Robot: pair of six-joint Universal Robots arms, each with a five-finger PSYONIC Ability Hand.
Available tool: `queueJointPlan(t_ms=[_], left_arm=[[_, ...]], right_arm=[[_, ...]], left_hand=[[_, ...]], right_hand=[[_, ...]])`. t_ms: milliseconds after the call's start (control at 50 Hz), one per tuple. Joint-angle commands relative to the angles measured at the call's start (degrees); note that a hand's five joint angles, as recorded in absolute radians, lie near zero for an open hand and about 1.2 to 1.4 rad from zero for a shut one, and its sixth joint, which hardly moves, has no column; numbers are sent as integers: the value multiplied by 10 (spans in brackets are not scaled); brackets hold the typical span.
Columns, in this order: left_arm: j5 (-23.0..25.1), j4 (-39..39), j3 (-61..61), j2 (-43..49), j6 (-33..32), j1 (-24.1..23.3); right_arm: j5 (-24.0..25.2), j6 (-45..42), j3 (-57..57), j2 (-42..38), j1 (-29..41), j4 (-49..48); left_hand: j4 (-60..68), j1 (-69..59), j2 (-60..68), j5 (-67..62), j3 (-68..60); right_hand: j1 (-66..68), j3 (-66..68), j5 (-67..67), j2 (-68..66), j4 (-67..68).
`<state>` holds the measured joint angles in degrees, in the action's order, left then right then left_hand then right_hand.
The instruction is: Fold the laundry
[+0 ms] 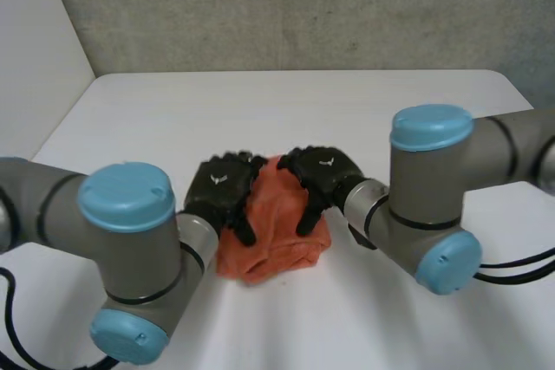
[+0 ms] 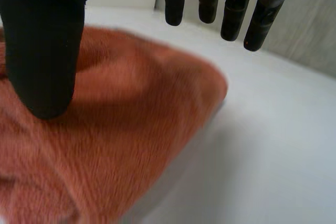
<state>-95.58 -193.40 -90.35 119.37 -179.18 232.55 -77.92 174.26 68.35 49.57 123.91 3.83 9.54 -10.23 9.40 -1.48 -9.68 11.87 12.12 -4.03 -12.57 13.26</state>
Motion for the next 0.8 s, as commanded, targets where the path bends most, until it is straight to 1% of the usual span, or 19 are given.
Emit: queueJointPlan(t_ms=[20, 60, 120, 200, 300, 340, 400, 420, 440, 460, 500, 520, 560, 580, 620, 660, 680, 720, 800], left_arm=[[-4, 35, -5, 20, -4, 17], [-4, 40, -18, 14, -10, 38], [-4, 46, -26, -5, -13, 51], [-3, 54, -30, -28, -25, 53], [-1, 66, -26, -57, -64, 54], [0, 67, -20, -83, -88, 53], [2, 67, -16, -96, -94, 53], [4, 66, -11, -109, -97, 52], [4, 65, 0, -122, -96, 51], [4, 65, 0, -122, -96, 51], [2, 67, 24, -150, -93, 52], [2, 67, 24, -150, -93, 52], [2, 67, 35, -166, -93, 53], [1, 67, 46, -183, -93, 55], [1, 69, 56, -202, -91, 58], [1, 79, 73, -238, -81, 76], [1, 80, 73, -238, -81, 76], [2, 107, 88, -262, -62, 103], [4, 141, 101, -271, -34, 117]], right_arm=[[-7, -30, -71, -70, 4, 50], [-7, -40, -77, -70, 2, 52], [-14, -59, -81, -61, 0, 52], [-23, -74, -81, -40, -2, 52], [-30, -78, -79, -4, -8, 53], [-30, -74, -70, 34, -13, 52], [-30, -71, -64, 58, -21, 50], [-35, -67, -56, 82, -28, 45], [-44, -57, -49, 107, -35, 37], [-44, -57, -49, 107, -35, 37], [-77, -27, -32, 153, -54, 5], [-77, -27, -32, 153, -54, 5], [-117, -11, -13, 200, -77, -22], [-117, -11, -13, 200, -77, -22], [-135, -10, -3, 233, -88, -29], [-165, -10, 13, 283, -115, -31], [-165, -10, 13, 283, -115, -31], [-183, -11, 24, 309, -137, -28], [-189, -11, 37, 328, -146, -20]], left_hand=[[7, 0, 8, 13, -5], [5, 2, 6, 14, -4], [7, 0, 8, 13, -5], [5, 2, 6, 14, -4], [5, 2, 6, 15, -3], [5, 2, 6, 15, -3], [5, 2, 6, 15, -3], [5, 2, 6, 15, -3], [5, 2, 6, 15, -3], [5, 2, 6, 15, -3], [5, 2, 6, 15, -3], [5, 2, 6, 15, -3], [5, 2, 6, 15, -3], [5, 2, 6, 15, -3], [5, 2, 6, 15, -3], [5, 2, 6, 15, -3], [5, 2, 6, 15, -3], [5, 2, 6, 15, -3], [5, 2, 6, 15, -3]], right_hand=[[-19, -21, 40, 26, -33], [-19, -21, 40, 26, -33], [-19, -21, 40, 26, -33], [-19, -21, 40, 26, -33], [-19, -21, 40, 26, -33], [-19, -21, 40, 26, -33], [-19, -21, 40, 26, -33], [-19, -21, 40, 26, -33], [-19, -21, 40, 26, -33], [-19, -21, 40, 26, -33], [-19, -21, 40, 26, -33], [-19, -21, 40, 26, -33], [-19, -21, 40, 26, -33], [-19, -21, 40, 26, -33], [-19, -21, 40, 26, -33], [-19, -21, 40, 26, -33], [-19, -21, 40, 26, -33], [-19, -21, 40, 26, -33], [-19, -21, 40, 26, -33]])
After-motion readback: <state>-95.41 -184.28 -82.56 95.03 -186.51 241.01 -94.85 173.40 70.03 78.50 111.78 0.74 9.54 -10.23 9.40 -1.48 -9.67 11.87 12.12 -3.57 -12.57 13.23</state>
